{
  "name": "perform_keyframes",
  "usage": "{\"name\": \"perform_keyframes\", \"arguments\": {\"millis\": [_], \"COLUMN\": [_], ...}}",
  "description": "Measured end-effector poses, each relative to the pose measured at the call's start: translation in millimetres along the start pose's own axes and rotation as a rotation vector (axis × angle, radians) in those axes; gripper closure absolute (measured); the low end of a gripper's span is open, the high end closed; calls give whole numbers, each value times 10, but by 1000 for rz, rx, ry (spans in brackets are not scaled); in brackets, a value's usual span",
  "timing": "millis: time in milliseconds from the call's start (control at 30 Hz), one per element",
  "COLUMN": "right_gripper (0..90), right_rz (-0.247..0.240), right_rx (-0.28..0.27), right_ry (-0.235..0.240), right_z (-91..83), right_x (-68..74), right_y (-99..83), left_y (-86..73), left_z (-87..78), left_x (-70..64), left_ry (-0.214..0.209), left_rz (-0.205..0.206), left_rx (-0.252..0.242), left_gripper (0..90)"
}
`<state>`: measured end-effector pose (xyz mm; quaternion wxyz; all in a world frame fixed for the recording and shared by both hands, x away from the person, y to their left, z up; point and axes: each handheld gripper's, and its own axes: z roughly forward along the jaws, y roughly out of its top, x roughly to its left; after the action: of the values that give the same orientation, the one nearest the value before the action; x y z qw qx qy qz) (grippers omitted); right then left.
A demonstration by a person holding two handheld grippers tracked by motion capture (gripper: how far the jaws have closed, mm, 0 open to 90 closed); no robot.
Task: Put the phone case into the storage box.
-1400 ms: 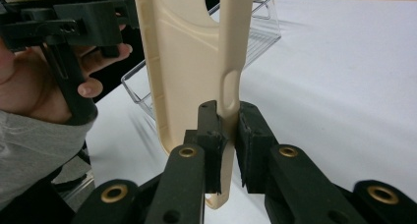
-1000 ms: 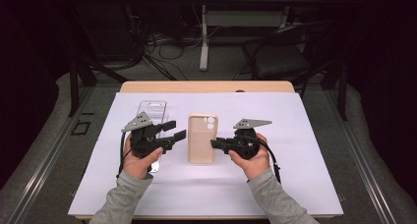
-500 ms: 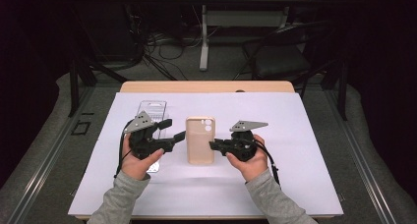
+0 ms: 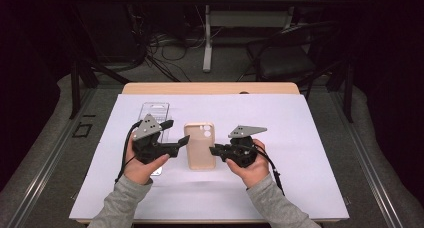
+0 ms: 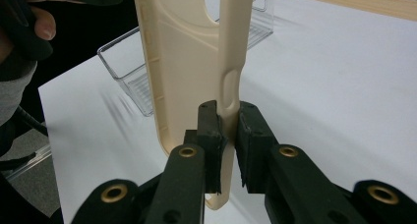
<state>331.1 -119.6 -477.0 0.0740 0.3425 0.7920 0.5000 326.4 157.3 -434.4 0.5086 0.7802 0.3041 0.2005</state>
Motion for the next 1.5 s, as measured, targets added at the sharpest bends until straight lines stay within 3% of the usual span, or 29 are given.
{"name": "perform_keyframes", "arguments": {"millis": [633, 1000, 1200, 1500], "right_gripper": [819, 819, 819, 820], "right_rz": [-29, -46, -49, -51], "right_rx": [17, 35, 40, 48], "right_ry": [-15, -15, -15, -14], "right_z": [49, 86, 99, 115], "right_x": [67, 107, 117, 133], "right_y": [-24, -40, -47, -56], "left_y": [33, 69, 91, 101], "left_z": [-4, -34, -45, -40], "left_x": [-66, -139, -200, -250], "left_ry": [29, 104, 155, 166], "left_rz": [63, 159, 231, 292], "left_rx": [47, 80, 100, 119], "left_gripper": [264, 354, 410, 499]}}
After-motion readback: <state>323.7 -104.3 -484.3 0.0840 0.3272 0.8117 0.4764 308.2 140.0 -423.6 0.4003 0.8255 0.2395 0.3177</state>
